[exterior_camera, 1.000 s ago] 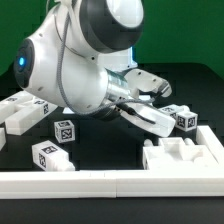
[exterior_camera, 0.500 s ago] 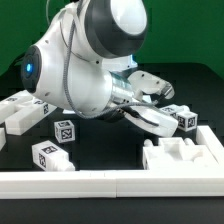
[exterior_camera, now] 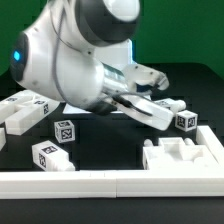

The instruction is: Assemble chair

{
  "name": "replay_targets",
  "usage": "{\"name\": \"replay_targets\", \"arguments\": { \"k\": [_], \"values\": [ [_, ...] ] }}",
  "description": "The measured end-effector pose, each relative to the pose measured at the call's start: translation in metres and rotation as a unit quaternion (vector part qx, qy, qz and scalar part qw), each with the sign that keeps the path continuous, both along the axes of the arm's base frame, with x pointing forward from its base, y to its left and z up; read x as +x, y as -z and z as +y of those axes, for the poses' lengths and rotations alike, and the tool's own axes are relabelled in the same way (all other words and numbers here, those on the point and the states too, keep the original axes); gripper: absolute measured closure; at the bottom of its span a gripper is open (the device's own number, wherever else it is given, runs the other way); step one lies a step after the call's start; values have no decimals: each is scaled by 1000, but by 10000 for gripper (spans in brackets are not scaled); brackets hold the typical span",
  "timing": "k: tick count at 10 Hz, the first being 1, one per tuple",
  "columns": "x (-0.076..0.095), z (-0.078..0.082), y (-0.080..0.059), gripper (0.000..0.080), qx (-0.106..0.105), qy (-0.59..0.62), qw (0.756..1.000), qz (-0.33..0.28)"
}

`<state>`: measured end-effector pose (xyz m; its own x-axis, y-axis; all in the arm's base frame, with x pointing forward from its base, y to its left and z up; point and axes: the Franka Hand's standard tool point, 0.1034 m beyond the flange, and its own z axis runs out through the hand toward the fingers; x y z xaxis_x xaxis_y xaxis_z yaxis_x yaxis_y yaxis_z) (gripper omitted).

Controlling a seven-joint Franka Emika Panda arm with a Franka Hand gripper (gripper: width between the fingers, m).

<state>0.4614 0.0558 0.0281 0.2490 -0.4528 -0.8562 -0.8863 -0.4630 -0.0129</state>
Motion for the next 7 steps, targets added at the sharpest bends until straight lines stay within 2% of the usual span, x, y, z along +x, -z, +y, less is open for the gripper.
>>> {"name": "replay_targets", "arguments": {
  "k": [2, 3, 4, 5, 7],
  "values": [
    [30, -22, -36, 517, -57, -27, 995, -72],
    [44, -28, -56, 517, -86, -41, 989, -111],
    [53, -29, -68, 515, -112, -42, 983, -142],
    [54, -25, -77, 515, -128, -42, 978, -159],
    [61, -21, -75, 515, -187, -29, 960, -208]
  ]
}}
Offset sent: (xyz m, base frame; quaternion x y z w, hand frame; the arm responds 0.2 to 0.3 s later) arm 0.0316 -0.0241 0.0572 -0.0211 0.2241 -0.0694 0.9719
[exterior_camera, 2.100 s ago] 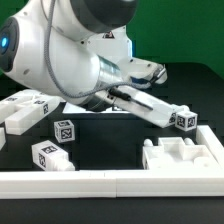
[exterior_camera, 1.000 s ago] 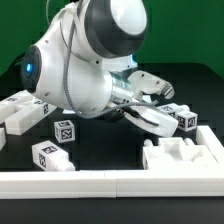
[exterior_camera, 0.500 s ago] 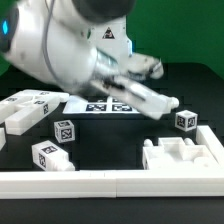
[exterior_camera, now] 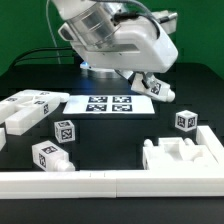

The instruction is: Assemble chair

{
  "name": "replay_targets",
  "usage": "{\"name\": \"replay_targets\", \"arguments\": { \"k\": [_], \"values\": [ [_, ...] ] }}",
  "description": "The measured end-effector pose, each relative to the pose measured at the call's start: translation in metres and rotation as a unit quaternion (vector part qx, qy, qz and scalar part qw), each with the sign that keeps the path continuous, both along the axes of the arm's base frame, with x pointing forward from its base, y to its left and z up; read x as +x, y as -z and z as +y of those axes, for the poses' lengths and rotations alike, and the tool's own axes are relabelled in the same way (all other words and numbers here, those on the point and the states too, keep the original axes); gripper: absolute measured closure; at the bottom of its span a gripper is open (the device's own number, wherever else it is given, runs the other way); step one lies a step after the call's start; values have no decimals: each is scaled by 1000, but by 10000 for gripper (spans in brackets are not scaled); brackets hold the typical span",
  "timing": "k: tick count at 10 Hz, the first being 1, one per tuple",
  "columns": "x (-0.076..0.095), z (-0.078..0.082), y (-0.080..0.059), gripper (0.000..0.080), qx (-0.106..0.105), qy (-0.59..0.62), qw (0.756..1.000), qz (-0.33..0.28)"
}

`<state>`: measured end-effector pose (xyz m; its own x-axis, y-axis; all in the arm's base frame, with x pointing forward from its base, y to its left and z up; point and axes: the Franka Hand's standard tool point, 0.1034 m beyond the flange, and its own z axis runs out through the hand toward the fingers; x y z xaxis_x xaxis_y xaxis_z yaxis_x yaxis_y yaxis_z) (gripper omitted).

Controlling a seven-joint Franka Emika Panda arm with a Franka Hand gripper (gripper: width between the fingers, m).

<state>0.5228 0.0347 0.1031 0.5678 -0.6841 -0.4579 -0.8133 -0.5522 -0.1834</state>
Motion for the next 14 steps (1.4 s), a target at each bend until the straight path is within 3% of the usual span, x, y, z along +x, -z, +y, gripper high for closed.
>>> {"name": "replay_targets", "arguments": {
  "k": [1, 2, 3, 4, 5, 6, 7, 11, 13, 14],
  "values": [
    [1, 3, 0, 515, -15, 3, 1000, -15],
    [6, 1, -2, 515, -44, -4, 998, -40],
    [17, -12, -10, 515, -73, -50, 995, -53],
    [40, -23, -26, 515, -102, -83, 988, -79],
    [60, -21, -38, 515, -129, -115, 979, -107],
    [71, -5, -42, 515, -165, -141, 966, -142],
    [69, 13, -43, 515, -175, -143, 961, -160],
    [77, 37, -41, 515, -206, -141, 936, -249],
    [102, 50, -46, 515, -235, -239, 897, -287],
    [105, 64, -44, 515, -241, -264, 887, -293]
  ]
}}
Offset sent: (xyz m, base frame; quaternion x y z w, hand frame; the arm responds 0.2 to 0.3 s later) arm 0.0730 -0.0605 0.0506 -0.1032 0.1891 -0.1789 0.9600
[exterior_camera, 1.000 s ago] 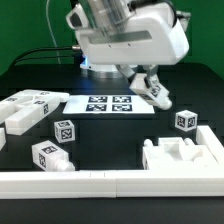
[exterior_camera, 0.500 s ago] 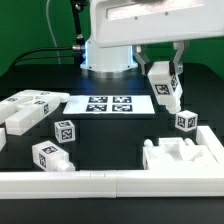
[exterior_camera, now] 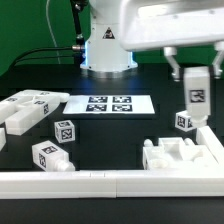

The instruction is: Assemble chair

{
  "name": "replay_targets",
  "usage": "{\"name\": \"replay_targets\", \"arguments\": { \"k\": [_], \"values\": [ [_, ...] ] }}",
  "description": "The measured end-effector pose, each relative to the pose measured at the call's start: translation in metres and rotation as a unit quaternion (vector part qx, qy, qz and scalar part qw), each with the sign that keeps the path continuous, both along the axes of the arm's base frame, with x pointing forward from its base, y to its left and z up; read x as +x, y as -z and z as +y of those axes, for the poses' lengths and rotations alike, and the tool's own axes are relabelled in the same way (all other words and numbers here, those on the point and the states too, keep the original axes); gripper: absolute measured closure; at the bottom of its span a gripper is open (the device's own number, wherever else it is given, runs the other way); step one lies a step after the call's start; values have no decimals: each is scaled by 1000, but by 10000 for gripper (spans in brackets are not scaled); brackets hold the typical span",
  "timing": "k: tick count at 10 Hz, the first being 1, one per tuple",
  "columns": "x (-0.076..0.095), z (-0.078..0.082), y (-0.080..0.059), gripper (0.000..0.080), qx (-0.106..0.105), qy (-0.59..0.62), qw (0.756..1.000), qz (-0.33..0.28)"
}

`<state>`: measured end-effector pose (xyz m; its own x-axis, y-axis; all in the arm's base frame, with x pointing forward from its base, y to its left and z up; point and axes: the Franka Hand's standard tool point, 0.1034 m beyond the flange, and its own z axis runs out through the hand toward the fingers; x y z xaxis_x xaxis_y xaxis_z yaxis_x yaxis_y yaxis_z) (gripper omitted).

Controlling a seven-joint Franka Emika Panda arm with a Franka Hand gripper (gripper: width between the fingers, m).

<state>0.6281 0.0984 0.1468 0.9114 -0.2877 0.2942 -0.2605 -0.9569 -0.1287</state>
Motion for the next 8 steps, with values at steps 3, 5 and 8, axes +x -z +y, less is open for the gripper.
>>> {"name": "replay_targets", "arguments": {
  "k": [3, 5, 8],
  "values": [
    [-2, 3, 1, 515, 5, -1, 1000, 4],
    [11, -10, 4, 515, -34, -73, 997, -3],
    [30, -11, 6, 515, -77, -141, 987, -13]
  ]
}}
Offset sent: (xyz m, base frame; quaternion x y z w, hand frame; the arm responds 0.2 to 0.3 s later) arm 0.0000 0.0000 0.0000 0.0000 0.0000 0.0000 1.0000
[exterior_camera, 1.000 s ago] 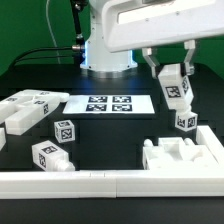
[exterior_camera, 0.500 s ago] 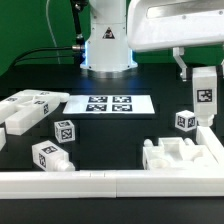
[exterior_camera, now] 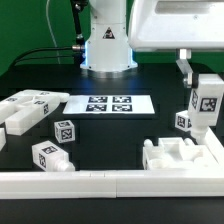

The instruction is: Assemble chair

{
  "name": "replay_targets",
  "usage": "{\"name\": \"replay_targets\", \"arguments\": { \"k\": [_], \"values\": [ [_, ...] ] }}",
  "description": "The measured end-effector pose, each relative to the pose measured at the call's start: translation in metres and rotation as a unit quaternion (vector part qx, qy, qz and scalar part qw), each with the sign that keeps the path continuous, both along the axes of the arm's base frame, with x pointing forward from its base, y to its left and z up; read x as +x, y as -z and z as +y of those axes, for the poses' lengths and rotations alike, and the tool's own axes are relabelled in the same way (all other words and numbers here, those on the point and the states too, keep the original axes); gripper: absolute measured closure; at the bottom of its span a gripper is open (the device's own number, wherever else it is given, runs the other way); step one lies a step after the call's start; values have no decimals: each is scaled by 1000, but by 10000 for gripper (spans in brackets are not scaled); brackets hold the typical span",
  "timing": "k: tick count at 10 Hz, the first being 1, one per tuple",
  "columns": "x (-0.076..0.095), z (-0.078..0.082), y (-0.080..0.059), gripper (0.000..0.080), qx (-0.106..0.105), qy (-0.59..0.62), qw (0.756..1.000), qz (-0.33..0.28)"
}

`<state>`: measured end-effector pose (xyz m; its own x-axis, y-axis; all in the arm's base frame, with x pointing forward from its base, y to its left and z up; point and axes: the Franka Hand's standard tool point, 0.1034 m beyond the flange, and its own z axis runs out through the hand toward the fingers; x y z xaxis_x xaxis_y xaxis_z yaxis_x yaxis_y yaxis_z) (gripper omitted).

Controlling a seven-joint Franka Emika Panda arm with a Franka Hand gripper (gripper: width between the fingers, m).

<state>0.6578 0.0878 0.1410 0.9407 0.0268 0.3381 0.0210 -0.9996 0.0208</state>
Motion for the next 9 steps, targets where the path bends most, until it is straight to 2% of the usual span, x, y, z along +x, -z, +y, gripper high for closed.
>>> {"name": "replay_targets", "arguments": {
  "k": [3, 4, 6, 9],
  "values": [
    [-1, 0, 3, 515, 3, 4, 1000, 2],
    [-1, 1, 10, 515, 8, 3, 1000, -7],
    [-2, 16, 18, 515, 11, -5, 1000, -11],
    [-5, 25, 30, 515, 10, -12, 1000, -10]
  ]
}}
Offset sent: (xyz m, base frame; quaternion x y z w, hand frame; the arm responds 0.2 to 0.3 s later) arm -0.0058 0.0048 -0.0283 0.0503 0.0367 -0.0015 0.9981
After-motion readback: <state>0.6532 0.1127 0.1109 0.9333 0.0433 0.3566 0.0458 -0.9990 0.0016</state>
